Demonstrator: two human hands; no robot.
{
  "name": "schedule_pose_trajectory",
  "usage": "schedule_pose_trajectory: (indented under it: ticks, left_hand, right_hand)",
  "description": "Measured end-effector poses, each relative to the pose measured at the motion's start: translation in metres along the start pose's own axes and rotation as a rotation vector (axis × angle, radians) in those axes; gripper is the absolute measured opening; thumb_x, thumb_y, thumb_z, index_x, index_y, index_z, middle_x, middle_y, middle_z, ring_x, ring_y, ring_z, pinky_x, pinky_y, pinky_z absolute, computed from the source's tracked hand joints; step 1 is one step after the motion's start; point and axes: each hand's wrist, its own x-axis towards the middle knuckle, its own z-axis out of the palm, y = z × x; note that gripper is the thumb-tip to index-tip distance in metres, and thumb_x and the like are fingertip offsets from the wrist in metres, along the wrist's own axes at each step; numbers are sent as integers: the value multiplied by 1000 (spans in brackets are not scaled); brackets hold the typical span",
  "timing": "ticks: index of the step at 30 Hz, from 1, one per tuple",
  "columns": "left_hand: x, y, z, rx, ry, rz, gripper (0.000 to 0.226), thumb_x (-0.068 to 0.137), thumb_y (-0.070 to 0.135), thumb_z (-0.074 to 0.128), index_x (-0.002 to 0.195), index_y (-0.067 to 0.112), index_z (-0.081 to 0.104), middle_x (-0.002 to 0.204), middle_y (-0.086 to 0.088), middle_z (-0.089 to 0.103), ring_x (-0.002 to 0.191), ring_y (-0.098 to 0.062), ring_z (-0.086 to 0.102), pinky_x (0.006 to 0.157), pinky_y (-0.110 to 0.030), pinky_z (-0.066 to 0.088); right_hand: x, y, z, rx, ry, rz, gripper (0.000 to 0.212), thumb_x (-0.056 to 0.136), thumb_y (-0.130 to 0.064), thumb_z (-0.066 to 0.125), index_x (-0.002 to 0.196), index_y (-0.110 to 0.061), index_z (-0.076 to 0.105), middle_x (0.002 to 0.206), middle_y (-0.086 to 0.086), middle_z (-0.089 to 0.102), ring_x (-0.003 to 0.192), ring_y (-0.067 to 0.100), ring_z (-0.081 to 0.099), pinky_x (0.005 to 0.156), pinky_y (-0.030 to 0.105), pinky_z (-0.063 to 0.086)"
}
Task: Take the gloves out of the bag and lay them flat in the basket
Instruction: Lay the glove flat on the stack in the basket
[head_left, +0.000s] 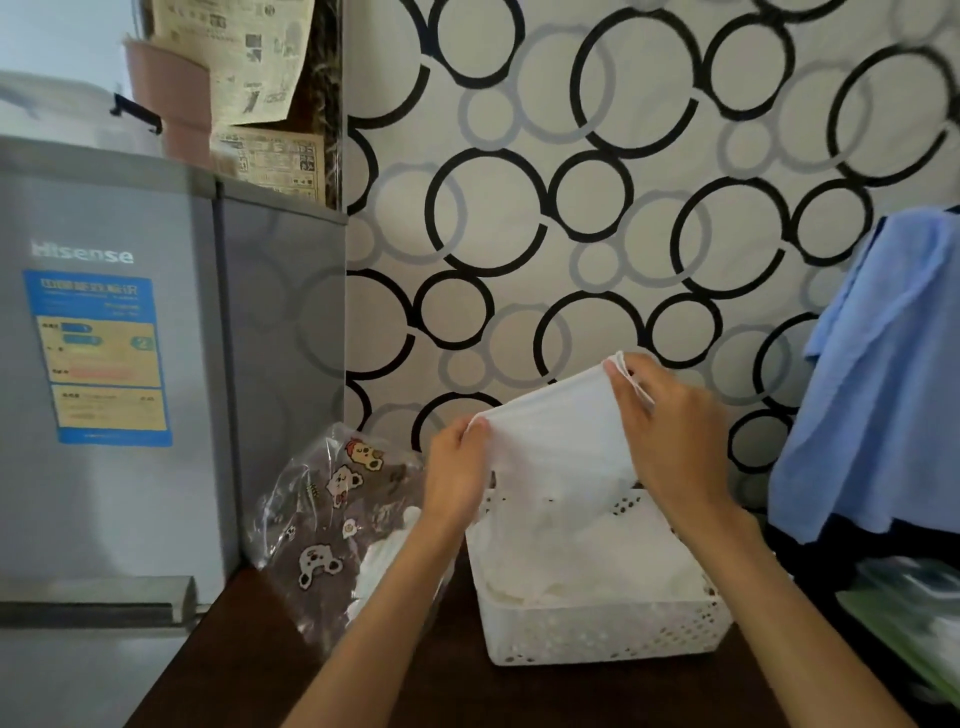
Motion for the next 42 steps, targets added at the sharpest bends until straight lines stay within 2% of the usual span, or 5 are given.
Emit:
schedule_pose_trajectory:
  ticks: [9,14,33,37,42]
  left_hand:
    - [-1,-13,-12,477,353,424,36,97,49,38,100,24,63,77,2,67,71,-19,62,65,-38,51]
    - [27,-38,-8,856,-49,347,28,92,47,53,82,25,68,72,6,66,70,-17,63,62,-31,48]
    - [46,-56,42,1164,-174,513,32,96,46,47,117,26,59,117,10,62,105,-14,56,80,-30,47]
    - [21,-45,34,1202,-631,343,66,91,67,29,145,31,34,150,9,37,136,-14,36,109,-37,30]
    - [16,-70,41,1511,-952,60,89,85,78,20,149,29,-17,159,4,-19,147,-18,-13,120,-43,-4]
  right_hand:
    - [-9,-1,13,464,-33,414,35,96,-27,51,71,-4,57,55,1,46,50,8,37,47,16,29]
    - [-44,58,37,414,-294,747,38,96,-24,49,61,-8,47,54,2,41,51,13,36,52,25,28]
    - [-62,127,45,-240,-512,517,33,93,-40,54,119,-20,59,104,6,67,98,25,61,76,32,46]
    - [-61,122,34,-94,-446,390,36,89,-30,62,124,-24,54,111,1,56,105,19,53,77,28,42]
    - [-69,106,43,-189,-1342,313,80,82,-70,45,148,-39,12,149,2,16,141,28,12,113,47,21]
